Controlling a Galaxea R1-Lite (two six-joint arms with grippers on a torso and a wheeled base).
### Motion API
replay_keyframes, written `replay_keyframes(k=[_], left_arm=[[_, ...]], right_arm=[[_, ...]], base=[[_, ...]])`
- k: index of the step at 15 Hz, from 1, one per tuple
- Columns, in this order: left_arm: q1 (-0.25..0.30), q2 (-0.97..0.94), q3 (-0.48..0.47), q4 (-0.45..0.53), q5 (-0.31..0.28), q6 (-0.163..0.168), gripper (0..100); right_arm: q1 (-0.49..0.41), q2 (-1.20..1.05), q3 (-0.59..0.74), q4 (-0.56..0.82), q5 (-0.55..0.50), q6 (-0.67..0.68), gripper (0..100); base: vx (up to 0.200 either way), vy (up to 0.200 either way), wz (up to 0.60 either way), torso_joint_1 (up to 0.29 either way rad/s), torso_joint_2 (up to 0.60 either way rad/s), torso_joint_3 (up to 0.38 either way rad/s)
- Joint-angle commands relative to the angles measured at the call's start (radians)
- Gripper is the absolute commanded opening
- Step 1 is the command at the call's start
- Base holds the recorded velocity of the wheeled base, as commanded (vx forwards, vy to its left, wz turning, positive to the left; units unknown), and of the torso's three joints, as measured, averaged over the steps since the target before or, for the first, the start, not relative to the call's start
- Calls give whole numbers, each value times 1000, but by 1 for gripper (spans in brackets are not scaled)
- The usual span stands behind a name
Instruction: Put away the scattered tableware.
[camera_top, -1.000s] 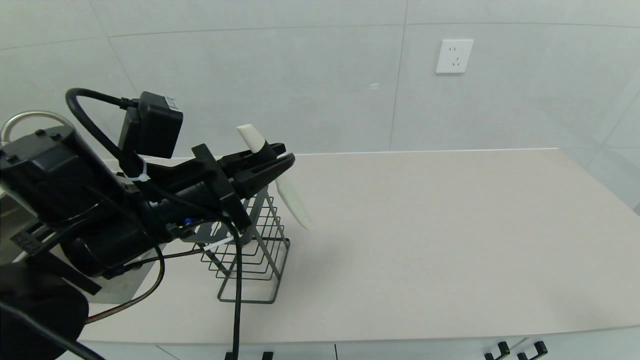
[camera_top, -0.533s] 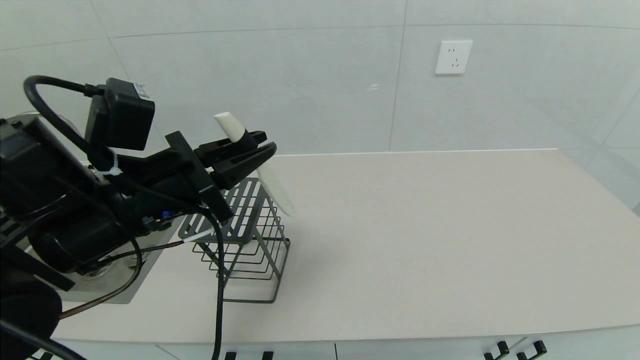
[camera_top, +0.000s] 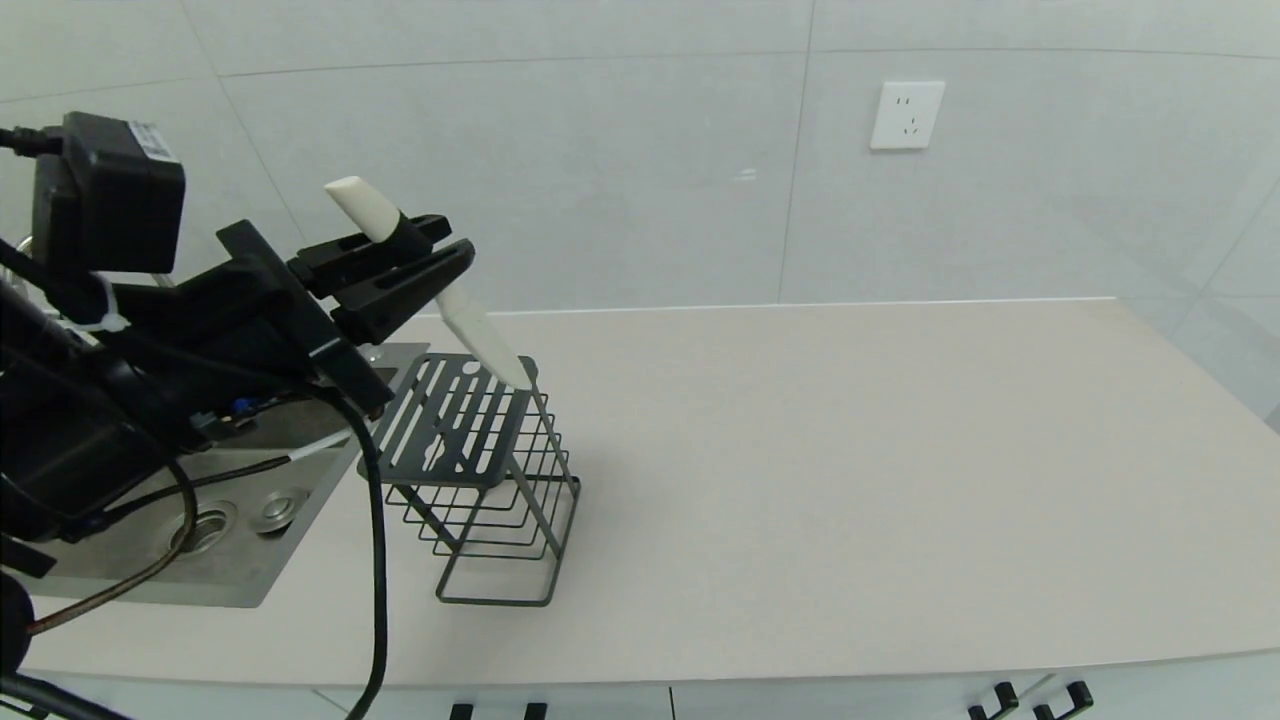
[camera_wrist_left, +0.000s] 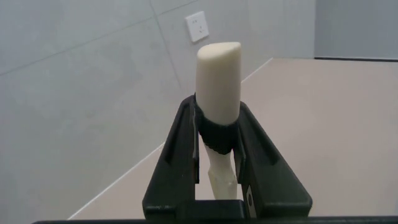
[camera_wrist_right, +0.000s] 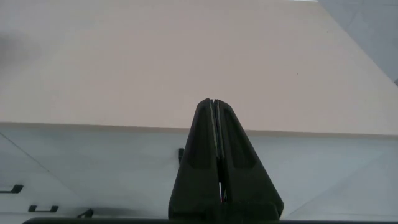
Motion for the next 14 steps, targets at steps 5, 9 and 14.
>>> replay_keyframes(k=[5, 9, 14], left_arm=[[16, -31, -6, -1, 75, 0, 0], [8, -34, -6, 62, 149, 8, 0], [-58, -35, -97, 219, 143, 110, 0]], right_arm=[[0, -1, 0, 5, 1, 9, 0], [0, -1, 0, 5, 1, 9, 0], [0, -1, 0, 5, 1, 10, 0]], base=[[0, 0, 0, 0, 0, 0], [0, 0, 0, 0, 0, 0], [0, 0, 0, 0, 0, 0]])
